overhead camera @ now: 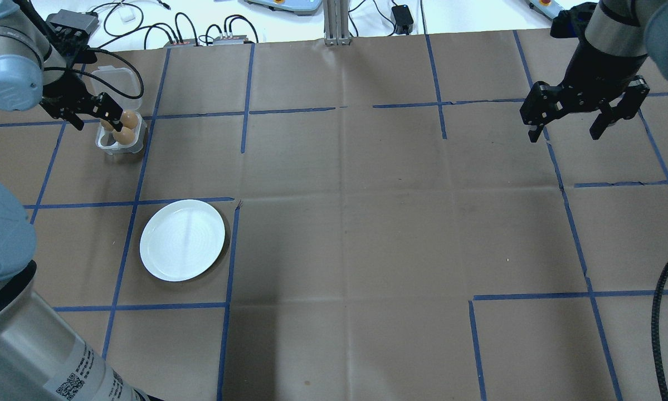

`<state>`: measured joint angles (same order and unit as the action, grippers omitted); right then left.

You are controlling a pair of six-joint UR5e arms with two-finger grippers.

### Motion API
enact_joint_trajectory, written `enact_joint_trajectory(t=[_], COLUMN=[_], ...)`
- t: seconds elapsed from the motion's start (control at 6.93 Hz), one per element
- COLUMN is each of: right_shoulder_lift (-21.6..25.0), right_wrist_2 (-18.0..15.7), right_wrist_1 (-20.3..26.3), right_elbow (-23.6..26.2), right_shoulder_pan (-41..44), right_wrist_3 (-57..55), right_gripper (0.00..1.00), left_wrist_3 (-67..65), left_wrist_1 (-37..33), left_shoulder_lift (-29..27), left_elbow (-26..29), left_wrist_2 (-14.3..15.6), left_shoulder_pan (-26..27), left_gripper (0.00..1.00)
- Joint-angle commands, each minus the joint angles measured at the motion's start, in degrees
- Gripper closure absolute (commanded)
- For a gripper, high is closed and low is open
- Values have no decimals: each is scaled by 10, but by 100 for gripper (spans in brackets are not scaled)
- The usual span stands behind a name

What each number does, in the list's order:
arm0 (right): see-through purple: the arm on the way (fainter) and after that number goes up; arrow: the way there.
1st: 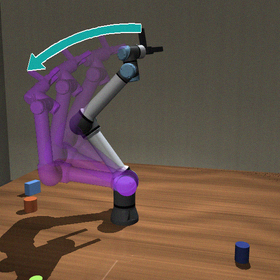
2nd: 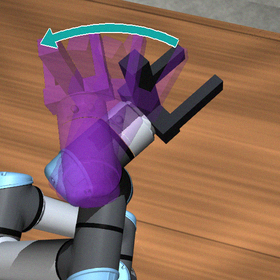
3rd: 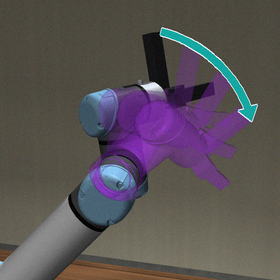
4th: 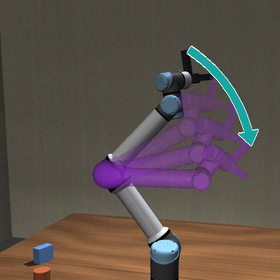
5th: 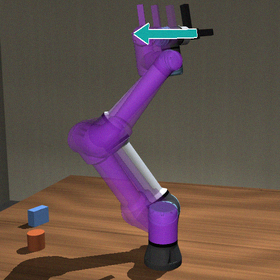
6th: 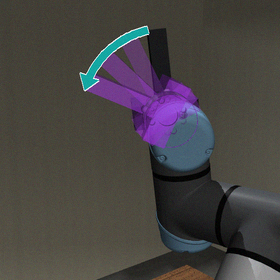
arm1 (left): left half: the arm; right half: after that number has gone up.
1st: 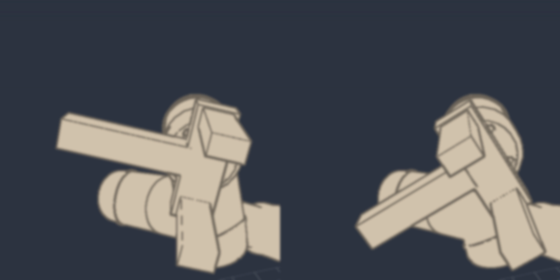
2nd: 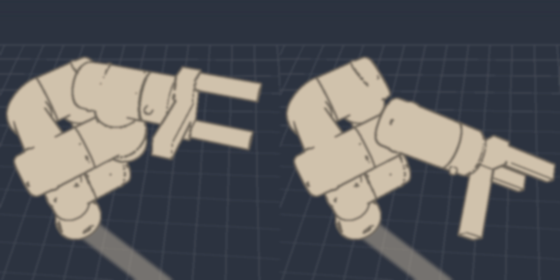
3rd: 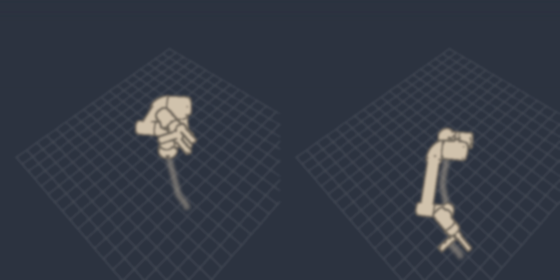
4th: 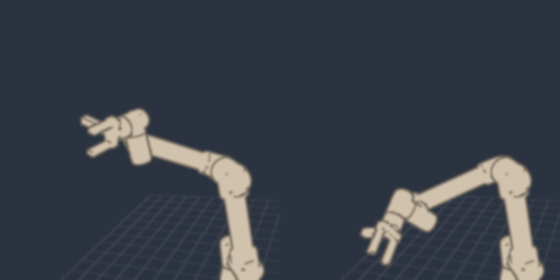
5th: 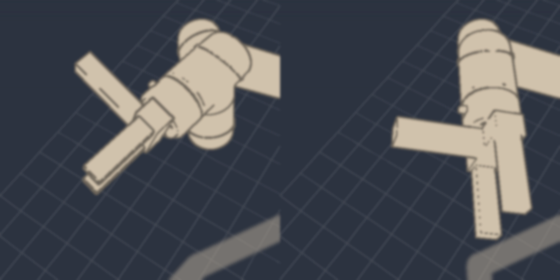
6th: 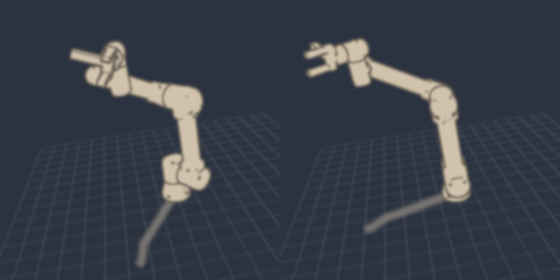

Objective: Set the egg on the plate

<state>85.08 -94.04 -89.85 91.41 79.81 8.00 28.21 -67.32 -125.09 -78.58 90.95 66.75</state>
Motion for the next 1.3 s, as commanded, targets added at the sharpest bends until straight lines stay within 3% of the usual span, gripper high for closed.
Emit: enact_joint_trajectory(t=[0.0, 1.15], right_shoulder_lift=[0, 0], right_wrist_2=[0, 0], right_wrist_1=[0, -1], right_elbow=[0, 0], right_shoulder_pan=[0, 0], right_wrist_3=[0, 0], right_gripper=[0, 0], left_wrist_3=[-2, -20], left_wrist_1=[7, 39], left_shoulder_lift=[-23, -44], left_elbow=[-5, 3], left_wrist_2=[1, 4], left_shoulder_pan=[3, 7], left_gripper=[1, 2])
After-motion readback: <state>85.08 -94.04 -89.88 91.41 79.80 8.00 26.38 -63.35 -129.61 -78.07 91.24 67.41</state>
